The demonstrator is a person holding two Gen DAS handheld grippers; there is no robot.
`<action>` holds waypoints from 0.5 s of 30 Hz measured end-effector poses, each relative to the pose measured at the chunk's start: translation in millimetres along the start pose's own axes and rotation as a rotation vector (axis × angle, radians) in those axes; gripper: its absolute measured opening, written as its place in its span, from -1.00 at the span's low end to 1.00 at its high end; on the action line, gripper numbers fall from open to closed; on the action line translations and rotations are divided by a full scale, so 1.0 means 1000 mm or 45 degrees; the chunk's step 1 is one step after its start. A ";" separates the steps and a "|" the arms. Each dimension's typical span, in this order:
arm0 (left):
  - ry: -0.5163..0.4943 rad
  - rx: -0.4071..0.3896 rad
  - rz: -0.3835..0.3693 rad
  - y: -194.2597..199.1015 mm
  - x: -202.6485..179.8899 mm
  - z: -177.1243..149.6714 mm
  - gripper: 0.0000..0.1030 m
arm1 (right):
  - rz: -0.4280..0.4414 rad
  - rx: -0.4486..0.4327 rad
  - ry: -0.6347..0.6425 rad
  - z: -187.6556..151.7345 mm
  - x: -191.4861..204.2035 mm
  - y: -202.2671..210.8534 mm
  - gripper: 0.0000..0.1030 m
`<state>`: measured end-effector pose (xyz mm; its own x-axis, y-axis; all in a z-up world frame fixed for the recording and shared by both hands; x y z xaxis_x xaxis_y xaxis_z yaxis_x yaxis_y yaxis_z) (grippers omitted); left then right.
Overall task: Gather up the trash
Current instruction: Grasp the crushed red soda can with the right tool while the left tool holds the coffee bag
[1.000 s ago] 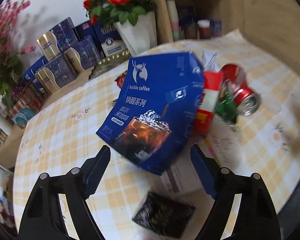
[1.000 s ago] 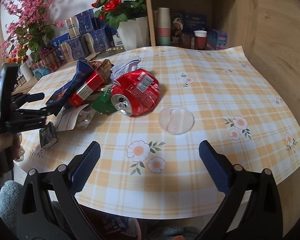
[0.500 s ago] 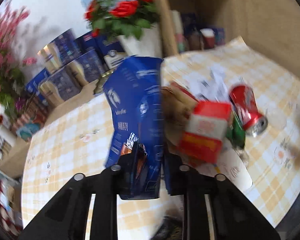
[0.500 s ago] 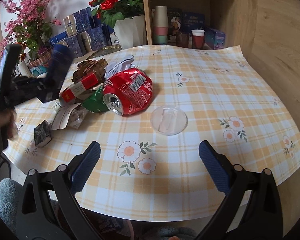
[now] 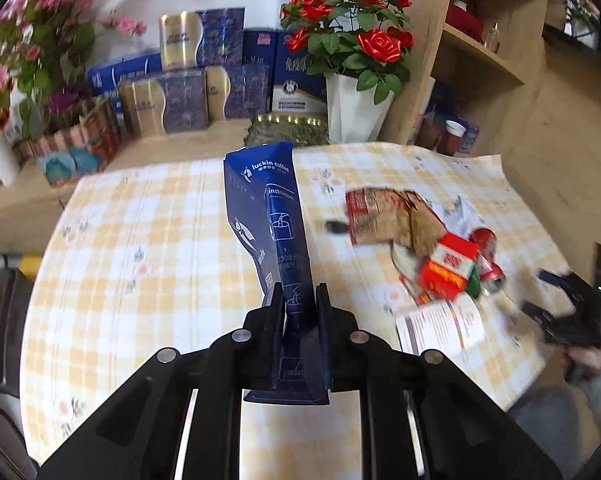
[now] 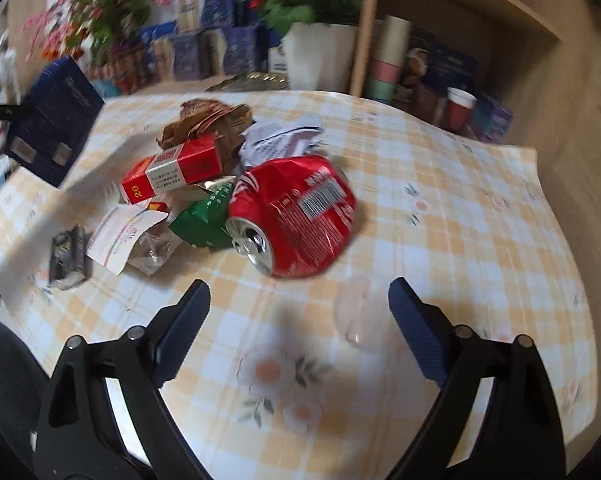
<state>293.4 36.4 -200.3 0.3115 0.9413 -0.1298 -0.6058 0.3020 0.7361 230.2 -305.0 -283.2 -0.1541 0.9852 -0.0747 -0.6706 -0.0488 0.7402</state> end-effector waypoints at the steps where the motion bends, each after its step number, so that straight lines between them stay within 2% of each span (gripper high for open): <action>1: 0.004 0.021 -0.014 0.004 0.002 -0.008 -0.71 | -0.002 0.007 0.027 0.003 0.003 -0.004 0.72; 5: 0.009 0.095 -0.026 0.012 0.007 -0.041 -0.70 | -0.053 0.068 0.124 0.010 0.012 -0.031 0.68; 6: 0.026 0.086 -0.038 0.013 0.008 -0.047 -0.70 | -0.072 0.079 0.149 0.011 0.013 -0.037 0.65; 10: 0.053 0.061 -0.030 0.015 0.010 -0.049 -0.69 | -0.113 0.121 0.225 0.016 0.022 -0.057 0.64; 15: 0.043 0.057 -0.064 0.009 0.002 -0.045 -0.67 | -0.147 0.129 0.327 0.023 0.030 -0.067 0.49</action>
Point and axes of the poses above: each gripper's, at about its wrist camera, not at the fingertips, and y roughly against the way its jaws point, x to its left, z to its top, the point moved 9 cm from there along -y, roughly the way its jaws point
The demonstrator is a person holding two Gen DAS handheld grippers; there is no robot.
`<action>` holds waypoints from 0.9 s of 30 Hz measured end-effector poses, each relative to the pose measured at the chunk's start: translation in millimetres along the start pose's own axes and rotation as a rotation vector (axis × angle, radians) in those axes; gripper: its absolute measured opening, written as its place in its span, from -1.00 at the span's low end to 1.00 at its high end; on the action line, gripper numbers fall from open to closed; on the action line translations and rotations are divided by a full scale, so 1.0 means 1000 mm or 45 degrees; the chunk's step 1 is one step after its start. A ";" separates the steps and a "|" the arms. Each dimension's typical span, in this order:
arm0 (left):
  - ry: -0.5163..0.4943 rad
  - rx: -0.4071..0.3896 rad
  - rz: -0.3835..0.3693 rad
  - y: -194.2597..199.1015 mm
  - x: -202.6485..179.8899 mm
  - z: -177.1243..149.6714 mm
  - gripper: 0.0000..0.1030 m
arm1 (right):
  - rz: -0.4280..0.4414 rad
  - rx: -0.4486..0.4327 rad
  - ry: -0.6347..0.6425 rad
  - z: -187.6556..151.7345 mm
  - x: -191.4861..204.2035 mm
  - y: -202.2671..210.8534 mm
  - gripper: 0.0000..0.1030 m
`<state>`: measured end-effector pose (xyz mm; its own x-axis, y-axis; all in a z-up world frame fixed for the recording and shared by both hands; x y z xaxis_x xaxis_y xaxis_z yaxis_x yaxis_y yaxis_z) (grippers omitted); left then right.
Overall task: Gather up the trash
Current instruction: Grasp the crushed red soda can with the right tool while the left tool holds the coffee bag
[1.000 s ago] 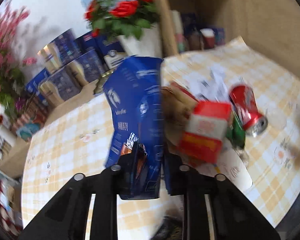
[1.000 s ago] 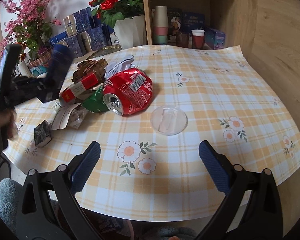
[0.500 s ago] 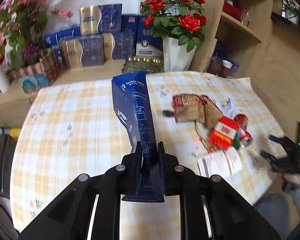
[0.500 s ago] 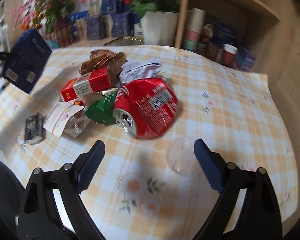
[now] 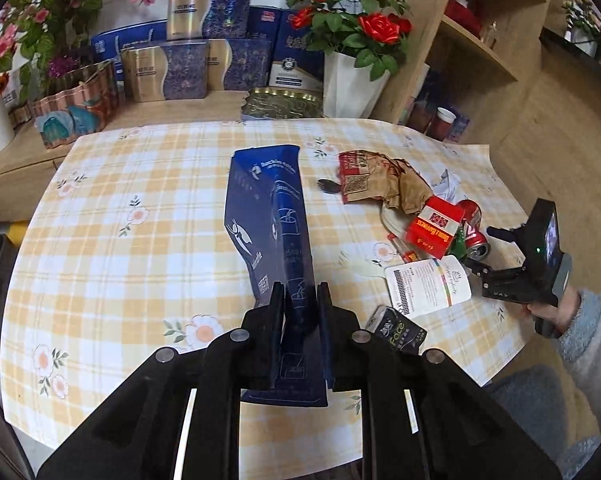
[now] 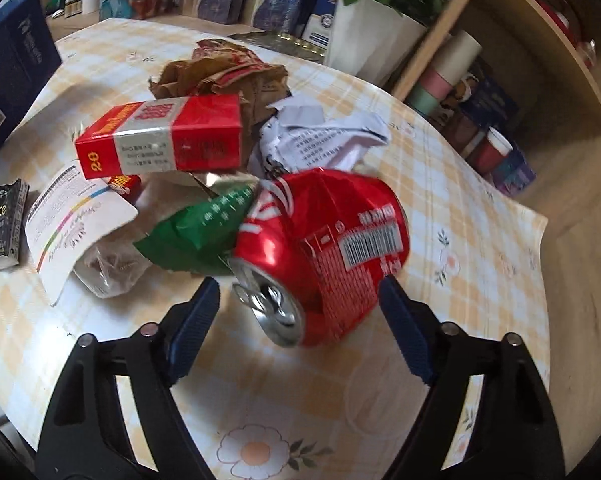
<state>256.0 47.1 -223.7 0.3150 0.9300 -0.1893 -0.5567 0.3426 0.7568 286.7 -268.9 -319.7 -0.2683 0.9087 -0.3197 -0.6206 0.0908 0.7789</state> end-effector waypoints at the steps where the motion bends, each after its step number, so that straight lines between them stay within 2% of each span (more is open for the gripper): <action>1: -0.007 0.002 -0.002 -0.002 -0.002 0.001 -0.67 | -0.011 0.010 0.017 0.000 0.000 -0.001 0.48; 4: -0.002 0.004 -0.013 -0.005 -0.006 0.003 -0.67 | -0.038 0.038 0.071 0.000 0.001 -0.007 0.37; 7: -0.020 -0.010 -0.002 -0.004 -0.009 0.001 -0.68 | -0.025 0.062 0.068 -0.003 0.001 -0.014 0.02; 9: -0.016 -0.020 -0.018 -0.001 -0.010 0.000 -0.68 | -0.009 0.046 0.046 -0.002 0.000 -0.011 -0.09; 12: 0.017 -0.027 -0.071 0.006 -0.010 -0.002 -0.69 | 0.041 -0.016 0.004 0.002 0.000 0.001 -0.11; 20: 0.088 -0.061 -0.142 0.024 -0.014 0.000 -0.69 | 0.137 -0.170 -0.168 0.016 -0.008 0.048 -0.11; 27: 0.048 -0.089 -0.185 0.052 -0.040 -0.001 -0.69 | 0.208 -0.276 -0.243 0.017 0.003 0.102 -0.11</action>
Point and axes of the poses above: each gripper's, at about its wrist camera, not at the fingertips, and y roughly against the way its jaws point, x to its left, z to its top, the point moved 9 cm from there along -y, roughly the way its jaws point
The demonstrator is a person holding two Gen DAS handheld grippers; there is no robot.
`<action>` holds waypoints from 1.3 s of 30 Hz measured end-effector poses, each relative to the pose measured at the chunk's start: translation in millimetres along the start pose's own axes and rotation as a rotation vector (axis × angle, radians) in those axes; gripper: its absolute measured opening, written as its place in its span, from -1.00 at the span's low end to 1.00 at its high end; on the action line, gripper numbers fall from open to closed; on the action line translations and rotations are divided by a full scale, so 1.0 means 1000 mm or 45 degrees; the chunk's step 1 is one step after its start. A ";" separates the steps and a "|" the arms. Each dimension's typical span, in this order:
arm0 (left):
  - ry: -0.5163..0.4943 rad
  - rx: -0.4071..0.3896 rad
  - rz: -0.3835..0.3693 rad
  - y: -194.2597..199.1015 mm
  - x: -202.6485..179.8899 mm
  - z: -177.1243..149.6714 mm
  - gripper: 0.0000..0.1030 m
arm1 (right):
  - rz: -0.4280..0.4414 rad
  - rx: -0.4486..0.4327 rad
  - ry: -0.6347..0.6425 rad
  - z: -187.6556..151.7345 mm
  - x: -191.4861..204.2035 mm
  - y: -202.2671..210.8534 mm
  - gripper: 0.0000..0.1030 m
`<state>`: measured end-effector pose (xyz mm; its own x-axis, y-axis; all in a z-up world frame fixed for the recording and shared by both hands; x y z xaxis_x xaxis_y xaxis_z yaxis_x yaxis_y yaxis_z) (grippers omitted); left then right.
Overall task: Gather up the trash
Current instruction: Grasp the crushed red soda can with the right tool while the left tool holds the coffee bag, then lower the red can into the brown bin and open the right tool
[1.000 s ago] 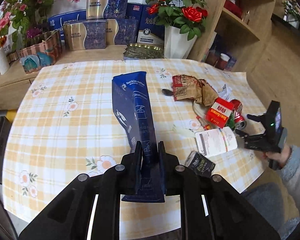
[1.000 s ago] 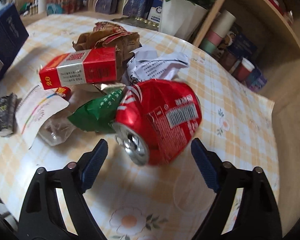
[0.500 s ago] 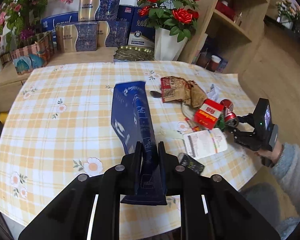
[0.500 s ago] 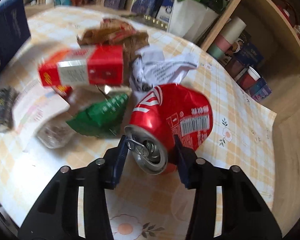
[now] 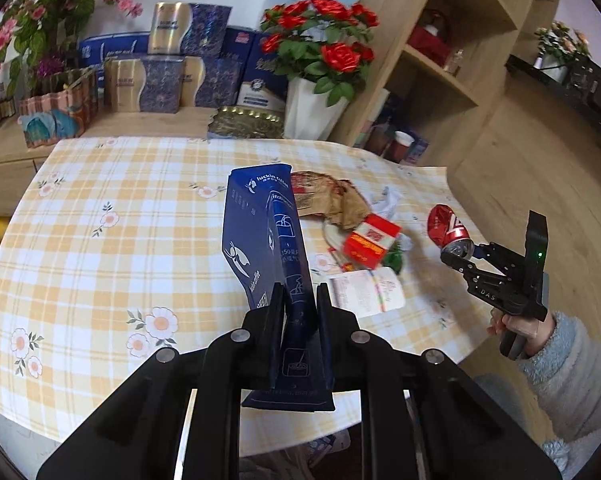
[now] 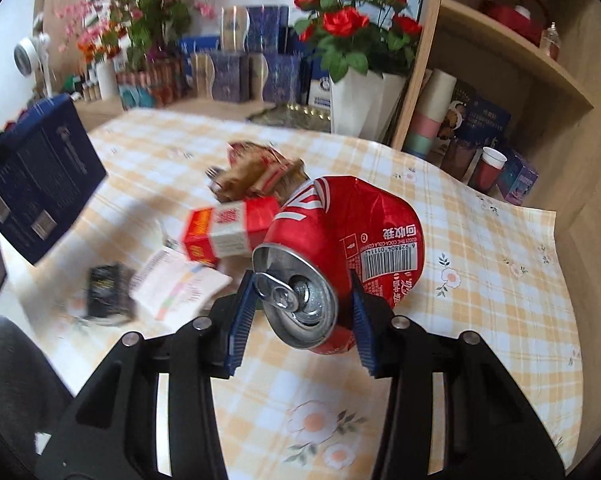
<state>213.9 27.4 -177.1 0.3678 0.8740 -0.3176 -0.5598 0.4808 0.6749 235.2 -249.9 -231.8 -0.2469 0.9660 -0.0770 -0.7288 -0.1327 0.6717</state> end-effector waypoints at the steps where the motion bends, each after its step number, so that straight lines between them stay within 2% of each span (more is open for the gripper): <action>1: -0.007 0.000 -0.009 0.003 -0.005 -0.001 -0.69 | 0.009 -0.008 -0.010 0.000 0.003 0.006 -0.11; 7: -0.054 0.010 -0.061 0.024 -0.038 -0.023 -0.69 | 0.077 -0.048 -0.049 -0.014 0.032 0.050 -0.11; 13: -0.054 0.003 -0.113 0.046 -0.064 -0.052 -0.69 | 0.157 -0.058 -0.093 -0.045 0.063 0.096 -0.11; 19: -0.058 0.019 -0.166 0.062 -0.086 -0.086 -0.69 | 0.289 0.035 -0.035 -0.097 0.101 0.126 -0.11; 22: -0.069 0.031 -0.173 0.066 -0.093 -0.098 -0.69 | 0.352 0.140 0.060 -0.133 0.124 0.130 -0.11; 26: -0.058 0.042 -0.179 0.068 -0.095 -0.109 -0.69 | 0.418 0.274 0.063 -0.173 0.137 0.121 -0.11; 30: -0.019 0.057 -0.178 0.063 -0.093 -0.121 -0.69 | 0.460 0.396 -0.042 -0.201 0.136 0.093 -0.11; 34: 0.003 0.077 -0.178 0.057 -0.092 -0.131 -0.69 | 0.497 0.505 -0.035 -0.227 0.152 0.069 -0.11; 39: 0.026 0.098 -0.176 0.049 -0.089 -0.141 -0.69 | 0.459 0.671 -0.020 -0.253 0.161 0.033 -0.11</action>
Point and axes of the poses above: each gripper's, at about its wrist camera, not at the fingertips, and y roughly against the way its jaws point, x to its left, z to its top, the point moved 9 cm from there along -y, roughly the way its jaws point
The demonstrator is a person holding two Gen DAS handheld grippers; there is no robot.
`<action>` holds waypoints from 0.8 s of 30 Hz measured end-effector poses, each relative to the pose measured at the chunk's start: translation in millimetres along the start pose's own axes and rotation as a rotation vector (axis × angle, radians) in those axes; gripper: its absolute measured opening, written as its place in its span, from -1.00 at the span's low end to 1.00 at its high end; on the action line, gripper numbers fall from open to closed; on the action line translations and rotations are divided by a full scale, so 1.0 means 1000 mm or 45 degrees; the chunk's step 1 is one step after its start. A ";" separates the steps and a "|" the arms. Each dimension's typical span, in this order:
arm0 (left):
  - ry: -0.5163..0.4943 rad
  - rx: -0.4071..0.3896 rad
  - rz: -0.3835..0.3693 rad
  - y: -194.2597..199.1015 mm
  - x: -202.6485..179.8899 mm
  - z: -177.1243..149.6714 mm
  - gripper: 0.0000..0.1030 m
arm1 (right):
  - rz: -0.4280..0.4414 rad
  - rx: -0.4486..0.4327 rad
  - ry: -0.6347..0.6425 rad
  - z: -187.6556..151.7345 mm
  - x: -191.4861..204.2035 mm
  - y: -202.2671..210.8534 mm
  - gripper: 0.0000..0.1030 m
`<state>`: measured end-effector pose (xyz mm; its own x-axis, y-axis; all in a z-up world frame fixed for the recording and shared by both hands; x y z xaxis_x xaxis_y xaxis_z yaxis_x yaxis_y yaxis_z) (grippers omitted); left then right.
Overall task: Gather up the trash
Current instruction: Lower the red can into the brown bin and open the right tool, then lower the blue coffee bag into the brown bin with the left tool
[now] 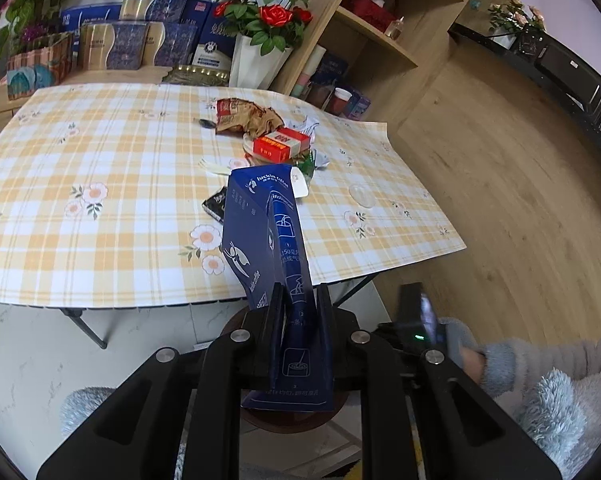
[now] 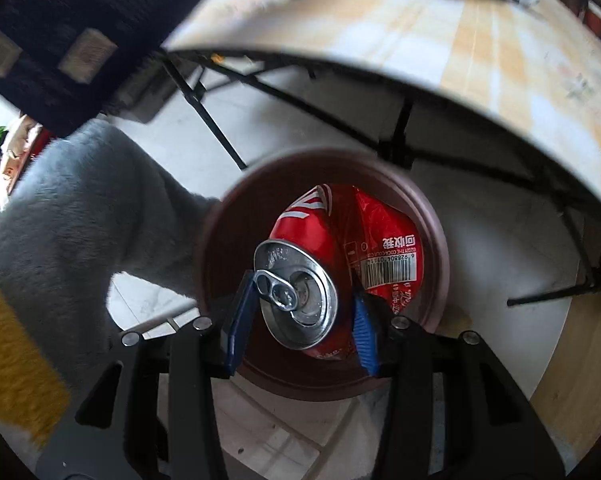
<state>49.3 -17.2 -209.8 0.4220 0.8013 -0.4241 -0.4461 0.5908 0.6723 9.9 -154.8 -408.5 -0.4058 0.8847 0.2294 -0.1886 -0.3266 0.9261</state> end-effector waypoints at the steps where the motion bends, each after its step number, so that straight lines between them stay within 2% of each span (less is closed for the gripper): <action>1: 0.005 0.004 0.001 -0.001 0.001 -0.001 -0.69 | -0.006 0.028 -0.023 0.000 -0.004 -0.007 -0.11; 7: 0.006 0.018 0.013 -0.006 0.003 -0.007 -0.69 | -0.025 0.136 -0.154 0.000 -0.029 -0.038 -0.08; 11: 0.007 0.021 0.009 -0.006 0.004 -0.008 -0.69 | -0.052 0.141 -0.207 -0.001 -0.041 -0.042 0.33; 13: -0.004 0.028 0.010 -0.007 0.003 -0.009 -0.69 | -0.059 0.123 -0.218 0.001 -0.044 -0.038 0.38; 18: -0.030 0.062 0.002 -0.014 -0.002 -0.015 -0.69 | -0.060 -0.025 -0.242 0.012 -0.045 -0.006 0.78; 24: -0.089 0.103 -0.012 -0.026 -0.013 -0.021 -0.69 | -0.073 -0.251 -0.197 0.026 -0.038 0.045 0.89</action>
<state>39.2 -40.9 -234.5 0.4810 0.7855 -0.3893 -0.3779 0.5865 0.7164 40.4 -194.5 -367.7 -0.2506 0.9391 0.2352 -0.3845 -0.3195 0.8661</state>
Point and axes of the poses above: each gripper's, at about its wrist camera, not at the fingertips, and y roughly against the way its jaws point, x to its left, z to its top, the point moved 9 cm from there along -y, roughly the way its jaws point
